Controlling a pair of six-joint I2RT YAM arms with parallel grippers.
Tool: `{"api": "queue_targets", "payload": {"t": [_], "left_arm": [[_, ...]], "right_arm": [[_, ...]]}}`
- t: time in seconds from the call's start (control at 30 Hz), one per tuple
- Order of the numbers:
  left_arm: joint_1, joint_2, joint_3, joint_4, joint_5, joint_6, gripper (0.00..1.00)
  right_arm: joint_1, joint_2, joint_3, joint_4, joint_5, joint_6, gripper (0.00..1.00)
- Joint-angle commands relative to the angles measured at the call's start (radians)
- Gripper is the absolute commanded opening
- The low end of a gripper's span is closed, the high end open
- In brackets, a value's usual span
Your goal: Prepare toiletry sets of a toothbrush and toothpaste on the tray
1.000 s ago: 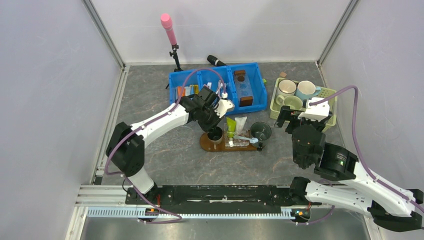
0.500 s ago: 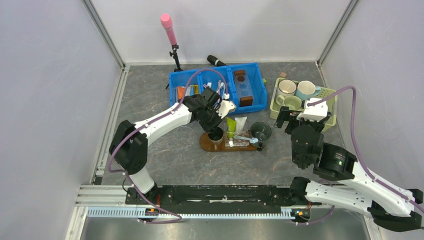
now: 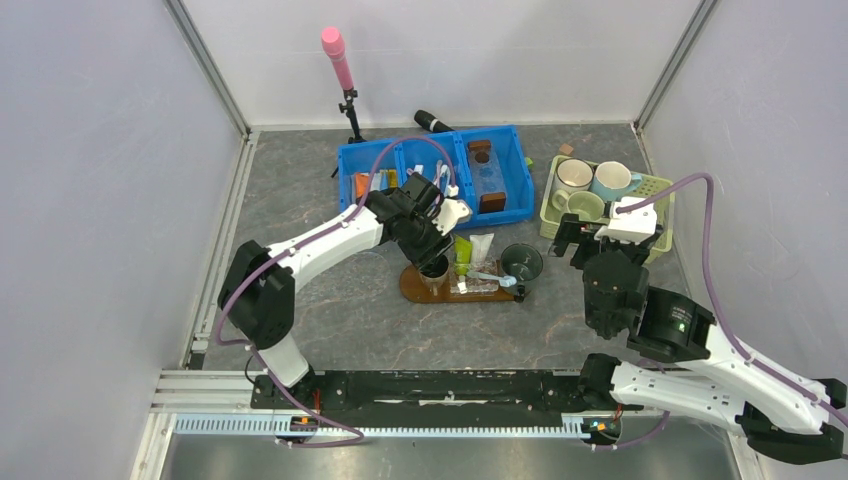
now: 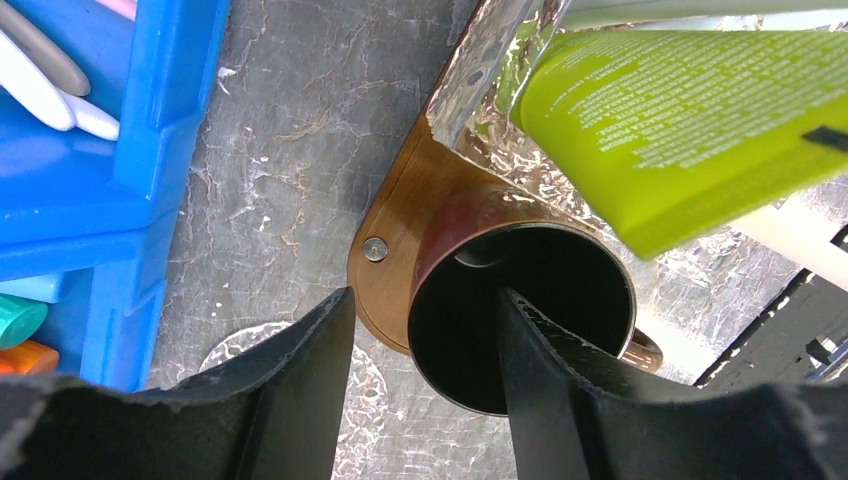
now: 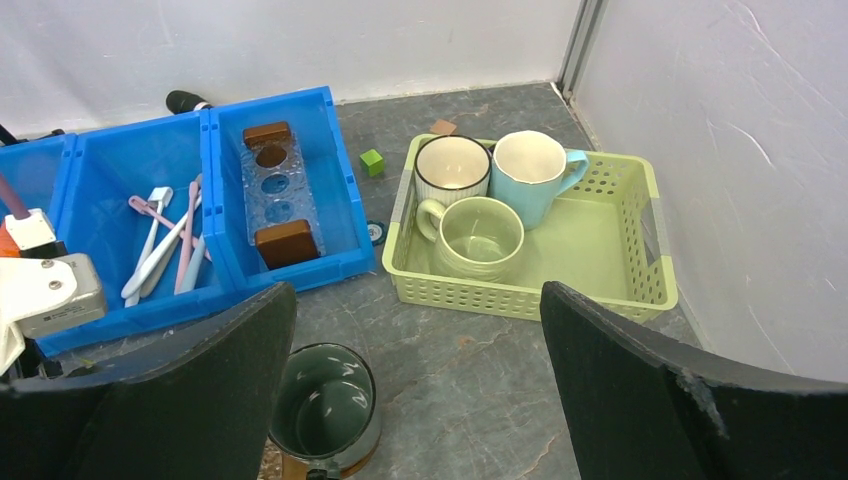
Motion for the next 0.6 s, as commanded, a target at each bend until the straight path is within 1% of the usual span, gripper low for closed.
{"api": "queue_targets", "payload": {"t": [0.0, 0.2, 0.43, 0.47, 0.57], "left_arm": [[-0.003, -0.057, 0.038, 0.004, -0.022, -0.019, 0.62], [0.016, -0.133, 0.014, 0.05, -0.058, -0.07, 0.81], [0.065, -0.263, -0.048, 0.139, -0.135, -0.164, 0.98], [0.073, -0.281, -0.055, 0.153, -0.149, -0.178, 0.99], [0.103, -0.336, -0.071, 0.181, -0.178, -0.233, 1.0]], "right_arm": [[0.0, -0.013, -0.004, 0.01, 0.003, 0.013, 0.98], [-0.001, -0.018, -0.006, 0.01, 0.005, 0.01, 0.98], [-0.001, -0.022, -0.003, 0.01, 0.014, -0.003, 0.98], [0.0, -0.023, -0.003, 0.01, 0.017, -0.006, 0.98], [-0.001, -0.014, 0.002, 0.01, 0.022, -0.013, 0.98]]}}
